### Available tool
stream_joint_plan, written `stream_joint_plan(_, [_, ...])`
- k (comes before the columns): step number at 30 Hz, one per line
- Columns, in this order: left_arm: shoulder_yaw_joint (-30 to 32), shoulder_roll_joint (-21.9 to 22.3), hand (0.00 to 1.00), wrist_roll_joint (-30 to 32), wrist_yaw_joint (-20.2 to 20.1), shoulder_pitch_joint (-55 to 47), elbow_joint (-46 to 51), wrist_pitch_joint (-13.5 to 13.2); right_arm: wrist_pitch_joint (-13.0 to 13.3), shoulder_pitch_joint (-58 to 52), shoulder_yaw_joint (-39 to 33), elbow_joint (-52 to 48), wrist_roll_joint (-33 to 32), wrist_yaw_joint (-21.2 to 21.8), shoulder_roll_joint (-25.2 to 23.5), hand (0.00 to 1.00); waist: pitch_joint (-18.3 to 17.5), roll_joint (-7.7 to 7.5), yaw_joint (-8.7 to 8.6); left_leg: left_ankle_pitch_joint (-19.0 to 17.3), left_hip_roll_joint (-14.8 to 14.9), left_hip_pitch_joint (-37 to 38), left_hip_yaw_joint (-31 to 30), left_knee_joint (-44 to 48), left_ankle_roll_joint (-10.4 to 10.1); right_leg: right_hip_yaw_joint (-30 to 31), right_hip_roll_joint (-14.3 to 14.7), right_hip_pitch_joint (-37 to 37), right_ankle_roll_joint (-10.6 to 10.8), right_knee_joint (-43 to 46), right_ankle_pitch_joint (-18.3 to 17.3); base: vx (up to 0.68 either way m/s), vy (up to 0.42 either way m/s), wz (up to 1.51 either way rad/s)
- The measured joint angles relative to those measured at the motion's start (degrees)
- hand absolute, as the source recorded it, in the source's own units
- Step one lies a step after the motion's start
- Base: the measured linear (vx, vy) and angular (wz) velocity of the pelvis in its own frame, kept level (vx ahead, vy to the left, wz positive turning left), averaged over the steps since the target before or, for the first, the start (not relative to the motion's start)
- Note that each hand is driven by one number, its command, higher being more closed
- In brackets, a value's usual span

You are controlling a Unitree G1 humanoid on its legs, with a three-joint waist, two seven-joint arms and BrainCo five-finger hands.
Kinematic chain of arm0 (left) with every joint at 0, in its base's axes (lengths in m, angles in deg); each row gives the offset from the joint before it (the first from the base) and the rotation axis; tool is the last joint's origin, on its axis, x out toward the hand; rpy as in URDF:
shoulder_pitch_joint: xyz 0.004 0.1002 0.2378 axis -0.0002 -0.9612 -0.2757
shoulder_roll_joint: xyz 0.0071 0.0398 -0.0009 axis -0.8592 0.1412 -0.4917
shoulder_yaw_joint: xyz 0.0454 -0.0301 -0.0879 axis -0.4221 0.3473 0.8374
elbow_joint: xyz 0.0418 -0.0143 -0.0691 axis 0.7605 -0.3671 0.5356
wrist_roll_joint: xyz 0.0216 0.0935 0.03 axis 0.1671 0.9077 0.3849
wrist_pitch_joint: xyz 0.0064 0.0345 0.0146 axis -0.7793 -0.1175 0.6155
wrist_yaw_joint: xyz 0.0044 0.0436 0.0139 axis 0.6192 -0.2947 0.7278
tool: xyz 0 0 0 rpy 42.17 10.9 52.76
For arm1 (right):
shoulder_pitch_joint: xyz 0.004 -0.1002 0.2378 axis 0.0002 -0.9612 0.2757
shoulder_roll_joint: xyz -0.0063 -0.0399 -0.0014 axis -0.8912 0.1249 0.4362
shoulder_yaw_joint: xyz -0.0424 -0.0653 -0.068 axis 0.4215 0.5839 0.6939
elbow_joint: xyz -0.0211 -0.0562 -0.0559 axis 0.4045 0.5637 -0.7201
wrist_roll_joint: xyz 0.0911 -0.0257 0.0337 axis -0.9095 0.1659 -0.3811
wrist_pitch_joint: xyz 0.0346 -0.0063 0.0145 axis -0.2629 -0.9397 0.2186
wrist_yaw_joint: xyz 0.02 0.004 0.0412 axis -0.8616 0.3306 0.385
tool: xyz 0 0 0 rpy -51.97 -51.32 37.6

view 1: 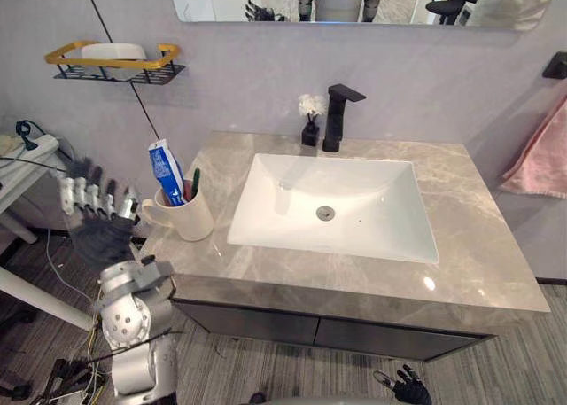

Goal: Organize washtable

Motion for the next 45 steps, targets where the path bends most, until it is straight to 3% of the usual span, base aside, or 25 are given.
stream_joint_plan(7, [-2.5, 2.3, 1.0, 0.0, -1.2, -2.6, -4.7, 1.0, 0.0, -0.1, 0.3, 0.0, 0.1, -0.1, -1.0, 0.0, 0.4, -0.98, 0.13, 0.0, 0.0, 0.0, 0.5, 0.0, 0.0, 0.1, -0.1, 0.0, 0.2, 0.0, 0.1, 0.0, 0.0, 0.0])
stream_joint_plan(18, [-5.9, 1.8, 1.0, 1.4, -2.4, -1.8, -16.5, 2.6, 0.1, 0.1, 1.2, 0.9, 0.1, -0.3, -0.8, 0.0, 0.1, -1.68, 0.7, 0.0, 0.3, 0.2, 1.7, 0.0, 0.0, 1.1, 0.1, 0.0, 0.2, -0.2, 0.2, -0.01, -0.004, -0.04])
stream_joint_plan(32, [0.3, -2.6, 1.0, 3.0, -1.2, 0.6, -20.2, 3.0, 0.1, 1.1, 1.6, 0.9, 1.8, 0.0, -0.1, 0.0, -0.1, -2.37, 1.54, -0.1, 0.3, 0.2, 2.6, 0.0, -0.1, 1.7, 0.4, 0.0, 0.1, -2.2, 1.2, -0.02, -0.004, -0.03])
stream_joint_plan(45, [0.3, -4.5, 1.0, 3.0, -1.2, 2.3, -23.0, 3.1, 0.1, 1.8, 1.5, 0.9, 2.3, 0.0, 1.0, 0.0, 0.0, -2.39, 1.53, -0.1, 0.6, 0.2, 3.4, 0.0, -0.1, 2.3, 0.7, -0.1, -0.1, -2.9, 1.6, -0.02, -0.006, -0.02])
